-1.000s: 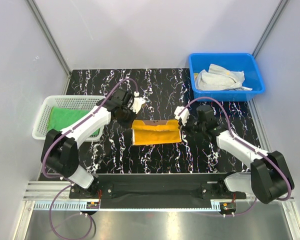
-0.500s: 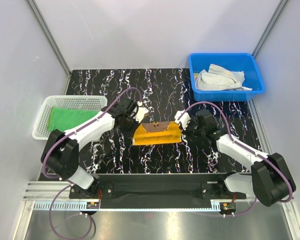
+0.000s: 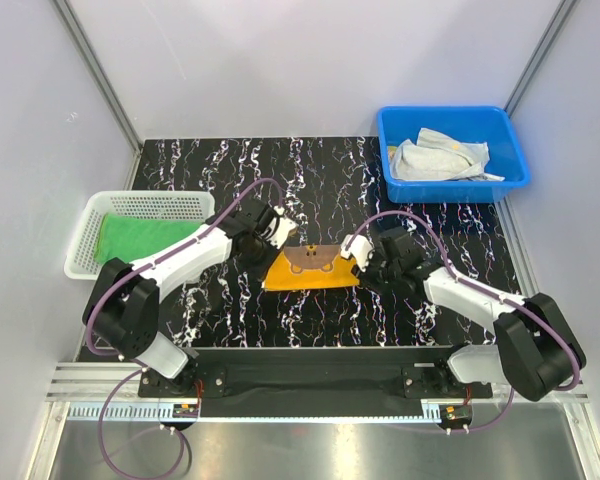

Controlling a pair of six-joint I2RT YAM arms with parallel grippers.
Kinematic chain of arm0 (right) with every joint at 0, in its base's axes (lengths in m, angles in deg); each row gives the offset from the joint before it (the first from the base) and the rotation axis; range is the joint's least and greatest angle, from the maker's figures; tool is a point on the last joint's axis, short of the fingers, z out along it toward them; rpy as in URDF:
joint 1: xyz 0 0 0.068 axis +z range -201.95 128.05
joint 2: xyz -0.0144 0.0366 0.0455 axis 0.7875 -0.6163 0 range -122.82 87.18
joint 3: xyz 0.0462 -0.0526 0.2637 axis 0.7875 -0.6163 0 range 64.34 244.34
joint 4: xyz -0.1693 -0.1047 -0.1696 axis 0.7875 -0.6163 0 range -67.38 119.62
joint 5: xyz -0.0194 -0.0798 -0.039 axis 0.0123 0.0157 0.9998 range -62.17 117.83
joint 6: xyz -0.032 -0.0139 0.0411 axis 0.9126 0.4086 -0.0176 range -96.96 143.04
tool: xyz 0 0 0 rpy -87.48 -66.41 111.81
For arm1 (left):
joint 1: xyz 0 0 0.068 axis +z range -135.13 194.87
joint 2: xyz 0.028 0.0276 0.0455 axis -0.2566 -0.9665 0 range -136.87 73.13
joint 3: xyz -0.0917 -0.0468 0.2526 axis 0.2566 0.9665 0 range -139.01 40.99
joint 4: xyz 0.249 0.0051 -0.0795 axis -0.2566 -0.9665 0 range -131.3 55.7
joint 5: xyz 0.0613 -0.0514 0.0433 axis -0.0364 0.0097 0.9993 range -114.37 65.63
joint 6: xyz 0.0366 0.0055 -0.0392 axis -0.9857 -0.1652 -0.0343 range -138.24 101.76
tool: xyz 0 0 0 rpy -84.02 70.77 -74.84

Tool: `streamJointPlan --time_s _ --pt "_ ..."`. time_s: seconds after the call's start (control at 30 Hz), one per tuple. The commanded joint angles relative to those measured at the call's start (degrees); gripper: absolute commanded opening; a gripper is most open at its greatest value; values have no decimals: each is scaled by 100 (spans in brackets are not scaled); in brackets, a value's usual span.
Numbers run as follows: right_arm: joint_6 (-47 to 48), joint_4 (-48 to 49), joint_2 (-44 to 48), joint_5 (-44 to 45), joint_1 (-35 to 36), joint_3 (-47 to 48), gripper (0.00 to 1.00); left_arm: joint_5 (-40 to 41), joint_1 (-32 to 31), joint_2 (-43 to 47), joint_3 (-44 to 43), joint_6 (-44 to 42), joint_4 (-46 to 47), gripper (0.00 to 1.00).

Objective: Fold and stack the towels
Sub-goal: Fold the towel

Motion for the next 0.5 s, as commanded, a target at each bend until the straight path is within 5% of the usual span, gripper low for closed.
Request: streamJointPlan --time_s 0.0,0.2,0.3,0.47 --pt "-67 -387 225 155 45 327 34 87 -72 -2 -62 123 -133 24" --pt "-137 -1213 910 -669 45 731 45 641 -72 -72 -580 430 -266 29" --pt "-897 -1048 1095 -952 37 819 55 361 -80 -63 -756 737 66 34" --pt "-2534 -335 580 -462 45 1002 43 175 -37 -344 -730 1212 279 35"
